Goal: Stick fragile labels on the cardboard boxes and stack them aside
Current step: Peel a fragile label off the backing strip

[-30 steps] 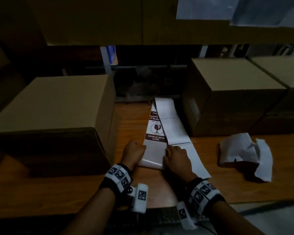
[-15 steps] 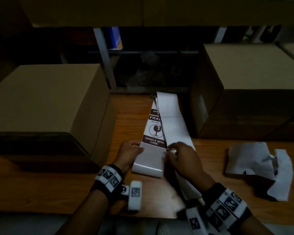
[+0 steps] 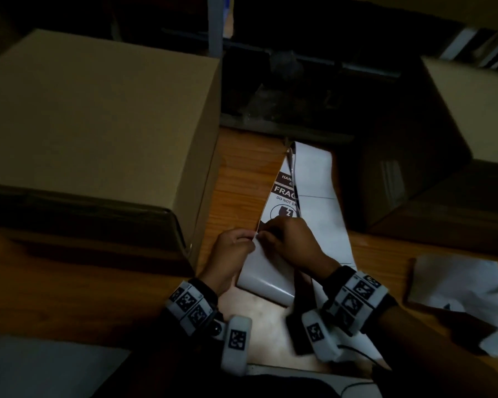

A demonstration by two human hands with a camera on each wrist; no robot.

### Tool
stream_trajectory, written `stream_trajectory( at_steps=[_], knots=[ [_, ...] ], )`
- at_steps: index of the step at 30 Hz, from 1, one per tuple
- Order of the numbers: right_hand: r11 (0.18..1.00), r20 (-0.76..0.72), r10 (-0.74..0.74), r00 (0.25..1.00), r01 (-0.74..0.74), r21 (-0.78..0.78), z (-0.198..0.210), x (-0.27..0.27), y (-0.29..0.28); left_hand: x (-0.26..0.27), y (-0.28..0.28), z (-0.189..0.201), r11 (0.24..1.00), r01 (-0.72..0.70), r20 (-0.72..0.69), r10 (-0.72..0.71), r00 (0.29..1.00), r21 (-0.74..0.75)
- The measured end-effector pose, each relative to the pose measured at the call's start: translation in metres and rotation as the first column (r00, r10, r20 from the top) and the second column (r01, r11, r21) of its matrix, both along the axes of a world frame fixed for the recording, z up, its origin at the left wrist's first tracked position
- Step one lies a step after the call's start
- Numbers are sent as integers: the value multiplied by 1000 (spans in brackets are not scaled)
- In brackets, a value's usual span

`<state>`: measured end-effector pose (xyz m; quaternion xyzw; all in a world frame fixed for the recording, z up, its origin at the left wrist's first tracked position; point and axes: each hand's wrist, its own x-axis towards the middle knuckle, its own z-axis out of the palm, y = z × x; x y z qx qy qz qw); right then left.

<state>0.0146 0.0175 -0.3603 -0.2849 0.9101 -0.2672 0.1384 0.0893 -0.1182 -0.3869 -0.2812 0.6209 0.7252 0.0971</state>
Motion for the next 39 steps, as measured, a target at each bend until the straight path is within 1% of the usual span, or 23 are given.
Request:
stream_trajectory(
  at_steps=[3, 5, 9, 14, 18, 20, 23, 25, 27, 28, 29, 30, 31, 32, 33, 34, 35, 36, 37, 38, 39],
  knots=[
    [997, -21, -51, 998, 50, -53, -1, 2, 0, -3, -4, -6, 998, 26, -28, -25, 999, 60],
    [992, -22, -86, 996, 84, -89, -6, 5, 2, -3, -6, -6, 995, 42, -21, -40, 999, 92],
    [972, 36, -167, 985, 171, -162, -16, 8, 6, -3, -5, -3, 992, 42, 3, -43, 999, 123],
    [958, 107, -162, 981, 183, -223, -19, 6, 9, 0, 0, 8, 994, 9, 28, -13, 1000, 111],
    [960, 73, -150, 986, 163, -226, -26, 9, 9, -1, 10, 11, 995, -82, 58, 78, 995, 60],
    [964, 51, -150, 987, 157, -213, -29, 10, 8, -2, 14, 12, 992, -126, 45, 126, 991, -6],
    [963, 93, -142, 986, 159, -217, -32, 6, 9, 0, 19, 10, 979, -135, 8, 138, 990, -153],
    [960, 142, -144, 979, 173, -220, -31, 0, 13, -1, 20, 9, 963, -159, 19, 167, 986, -217],
    [957, 187, -149, 971, 189, -222, -29, -9, 17, -1, 21, 9, 939, -184, 1, 192, 981, -289],
    [959, 199, -140, 970, 183, -218, -28, -12, 19, -1, 22, 8, 908, -172, -14, 180, 983, -383],
    [964, 203, -125, 971, 167, -209, -27, -15, 20, 1, 24, 7, 842, -132, -23, 141, 990, -524],
    [969, 200, -109, 974, 149, -199, -26, -16, 21, 4, 26, 8, 716, -75, -33, 72, 997, -694],
    [972, 193, -96, 977, 133, -192, -26, -17, 21, 6, 27, 8, 547, -27, -55, -34, 998, -837],
    [976, 179, -84, 980, 118, -185, -27, -18, 21, 7, 28, 7, 394, 4, -68, -170, 983, -919],
    [980, 163, -74, 984, 102, -173, -27, -17, 20, 7, 27, 7, 296, 49, -41, -291, 956, -954],
    [983, 148, -63, 987, 87, -164, -28, -17, 19, 6, 25, 6, 248, 149, 47, -377, 925, -957],
    [984, 140, -58, 988, 80, -158, -28, -16, 18, 6, 23, 4, 195, 283, 179, -425, 887, -939],
    [985, 135, -56, 989, 77, -155, -29, -16, 18, 7, 21, 1, 122, 409, 320, -443, 838, -904],
    [985, 133, -57, 989, 78, -153, -28, -17, 17, 8, 19, -2, 42, 492, 426, -439, 791, -870],
    [984, 140, -66, 988, 87, -156, -28, -18, 18, 11, 19, -4, -22, 542, 497, -430, 753, -840],
    [980, 152, -82, 985, 107, -166, -28, -20, 19, 12, 20, -5, -62, 567, 537, -420, 732, -821]
  ],
)
